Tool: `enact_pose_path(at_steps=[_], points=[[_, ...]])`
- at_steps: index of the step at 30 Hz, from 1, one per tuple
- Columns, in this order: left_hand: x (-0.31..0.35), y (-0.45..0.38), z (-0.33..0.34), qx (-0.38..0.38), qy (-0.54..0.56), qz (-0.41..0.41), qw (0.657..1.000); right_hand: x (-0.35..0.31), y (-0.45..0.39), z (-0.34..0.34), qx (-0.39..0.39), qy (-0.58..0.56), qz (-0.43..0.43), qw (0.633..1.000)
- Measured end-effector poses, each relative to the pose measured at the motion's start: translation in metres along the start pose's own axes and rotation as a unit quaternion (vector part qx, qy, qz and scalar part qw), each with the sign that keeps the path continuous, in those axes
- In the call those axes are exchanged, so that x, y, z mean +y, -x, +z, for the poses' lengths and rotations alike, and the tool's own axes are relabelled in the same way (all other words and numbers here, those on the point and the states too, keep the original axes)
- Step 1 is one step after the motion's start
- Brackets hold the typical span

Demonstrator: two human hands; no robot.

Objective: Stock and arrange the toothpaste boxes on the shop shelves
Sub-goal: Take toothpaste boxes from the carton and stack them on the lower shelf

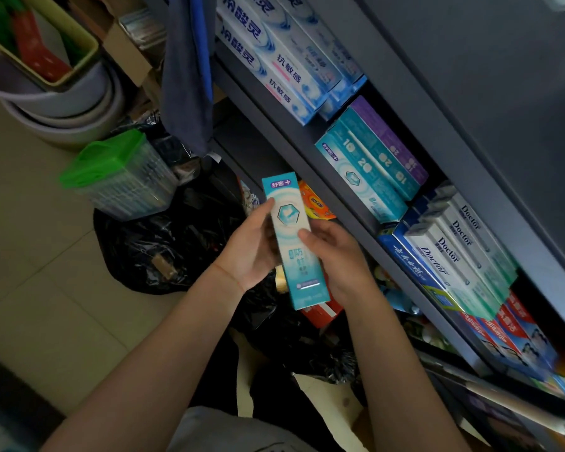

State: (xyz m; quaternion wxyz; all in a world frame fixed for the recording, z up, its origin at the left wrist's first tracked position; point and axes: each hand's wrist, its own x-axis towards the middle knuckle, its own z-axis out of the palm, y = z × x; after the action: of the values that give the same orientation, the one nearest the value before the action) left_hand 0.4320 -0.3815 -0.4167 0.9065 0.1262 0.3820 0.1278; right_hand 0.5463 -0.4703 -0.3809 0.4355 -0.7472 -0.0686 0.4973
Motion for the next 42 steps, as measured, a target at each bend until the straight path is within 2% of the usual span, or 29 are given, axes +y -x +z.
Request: enact_pose_path(at_steps=[6,9,10,12,15,17,23,25,27,29,31,33,34,35,37,38,40,41,42], points=[[-0.003,0.006,0.001,-0.037,-0.055,0.010,0.998,-0.012,0.008,-0.015,-0.060,-0.132,0.035,0.989],[-0.001,0.010,0.011,-0.070,-0.088,0.029,0.993,-0.009,0.010,-0.015,-0.091,-0.095,0.061,0.989],[0.000,0.011,0.016,-0.060,-0.118,0.044,0.990,-0.009,0.009,-0.015,-0.084,-0.057,0.068,0.993],[0.002,0.014,0.026,0.007,-0.170,0.073,0.983,-0.009,0.010,-0.017,-0.076,-0.011,0.091,0.993],[0.000,0.007,0.033,0.123,-0.215,0.133,0.960,-0.006,0.016,-0.017,-0.128,-0.017,0.083,0.988],[0.001,0.004,0.031,0.138,-0.215,0.135,0.957,-0.003,0.020,-0.018,-0.119,-0.020,0.054,0.991],[0.008,0.011,0.025,0.045,-0.212,0.100,0.971,-0.003,0.024,-0.023,-0.130,-0.043,0.010,0.991],[0.006,0.009,0.024,0.045,-0.204,0.097,0.973,-0.002,0.022,-0.023,-0.098,0.002,0.007,0.995],[0.005,0.008,0.026,0.068,-0.214,0.135,0.965,-0.004,0.020,-0.021,-0.032,0.088,-0.013,0.996],[0.005,0.006,0.028,0.088,-0.309,0.225,0.920,-0.010,0.020,-0.022,0.038,0.128,-0.040,0.990],[0.005,0.006,0.030,0.070,-0.467,0.328,0.818,-0.016,0.022,-0.024,0.079,0.111,-0.055,0.989],[0.003,0.005,0.033,0.041,-0.597,0.384,0.703,-0.020,0.022,-0.026,0.081,0.064,-0.036,0.994],[0.002,0.003,0.034,0.032,-0.633,0.393,0.667,-0.021,0.021,-0.025,0.084,0.023,-0.020,0.996],[0.001,0.001,0.035,0.019,-0.648,0.398,0.649,-0.021,0.021,-0.024,0.096,-0.023,-0.004,0.995],[0.001,-0.002,0.034,-0.009,-0.641,0.411,0.648,-0.018,0.019,-0.024,0.112,-0.089,0.016,0.990],[0.003,-0.002,0.032,0.002,-0.639,0.420,0.644,-0.016,0.020,-0.024,0.114,-0.112,0.020,0.987],[0.009,-0.005,0.022,0.099,-0.629,0.419,0.647,-0.012,0.021,-0.025,0.125,-0.154,0.023,0.980],[0.012,-0.006,0.015,0.170,-0.589,0.397,0.683,-0.011,0.022,-0.026,0.135,-0.180,0.027,0.974],[0.017,-0.005,0.009,0.233,-0.518,0.350,0.745,-0.011,0.022,-0.027,0.143,-0.211,0.032,0.966]])
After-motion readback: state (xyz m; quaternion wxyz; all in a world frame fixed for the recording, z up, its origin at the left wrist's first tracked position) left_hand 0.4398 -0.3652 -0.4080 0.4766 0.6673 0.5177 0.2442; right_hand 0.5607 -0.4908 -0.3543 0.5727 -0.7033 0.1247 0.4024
